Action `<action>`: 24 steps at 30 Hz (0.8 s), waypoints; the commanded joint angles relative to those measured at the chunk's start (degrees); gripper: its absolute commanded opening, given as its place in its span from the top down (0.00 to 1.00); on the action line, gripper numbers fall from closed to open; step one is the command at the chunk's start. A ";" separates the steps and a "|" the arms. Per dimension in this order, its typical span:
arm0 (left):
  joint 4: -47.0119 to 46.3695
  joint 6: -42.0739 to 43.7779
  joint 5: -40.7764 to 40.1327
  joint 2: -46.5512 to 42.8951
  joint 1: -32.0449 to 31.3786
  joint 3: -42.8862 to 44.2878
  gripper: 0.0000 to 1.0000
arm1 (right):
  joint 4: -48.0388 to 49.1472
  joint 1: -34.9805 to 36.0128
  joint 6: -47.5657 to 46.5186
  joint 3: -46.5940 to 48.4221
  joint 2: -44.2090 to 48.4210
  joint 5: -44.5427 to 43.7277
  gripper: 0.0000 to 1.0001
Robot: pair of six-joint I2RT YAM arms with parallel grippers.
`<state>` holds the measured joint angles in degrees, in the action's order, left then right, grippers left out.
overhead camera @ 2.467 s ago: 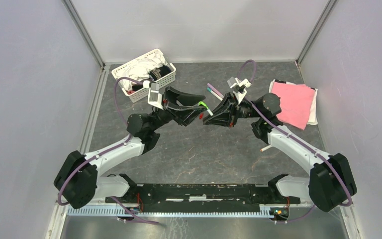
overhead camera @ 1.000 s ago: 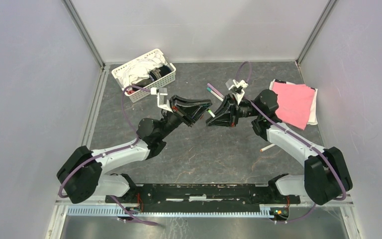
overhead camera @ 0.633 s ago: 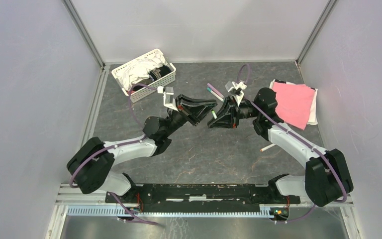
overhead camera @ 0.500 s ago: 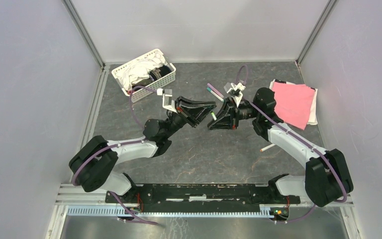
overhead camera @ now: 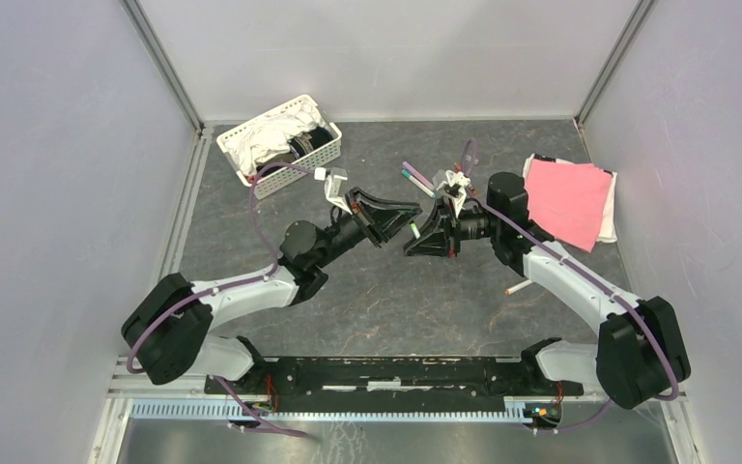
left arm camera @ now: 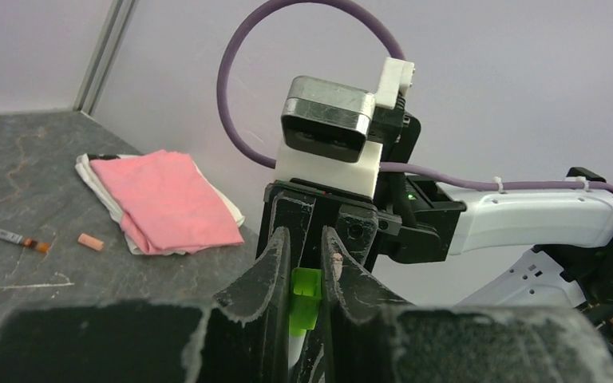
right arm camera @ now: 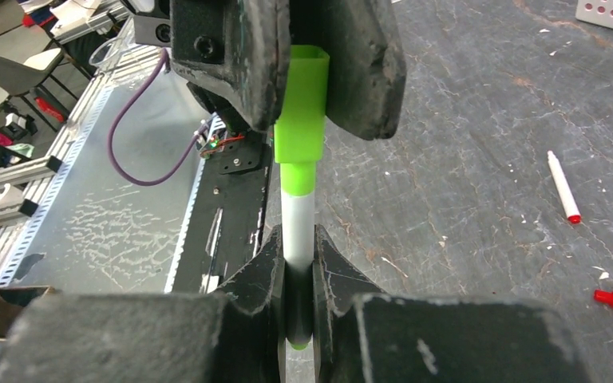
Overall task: Insert the pens into the pen caps
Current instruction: Press the pen cap onto the pen.
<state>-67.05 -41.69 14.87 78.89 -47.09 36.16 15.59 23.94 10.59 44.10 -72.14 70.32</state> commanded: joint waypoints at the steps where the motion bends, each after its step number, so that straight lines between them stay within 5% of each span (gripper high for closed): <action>1: 14.89 -1.40 7.06 -1.38 -1.40 0.42 0.78 | 6.08 0.38 -2.33 0.25 1.78 -7.71 1.00; 16: 28.03 4.89 2.11 -14.58 6.42 3.45 0.31 | 5.40 0.28 -4.80 -3.95 1.21 -6.87 1.00; 24: 43.06 15.77 1.43 -22.70 7.39 3.26 0.21 | -2.28 -0.17 -14.48 -3.13 2.06 -11.02 1.00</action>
<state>-33.04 -34.74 17.02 59.83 -40.07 37.56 17.87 24.27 3.57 40.23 -71.64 63.16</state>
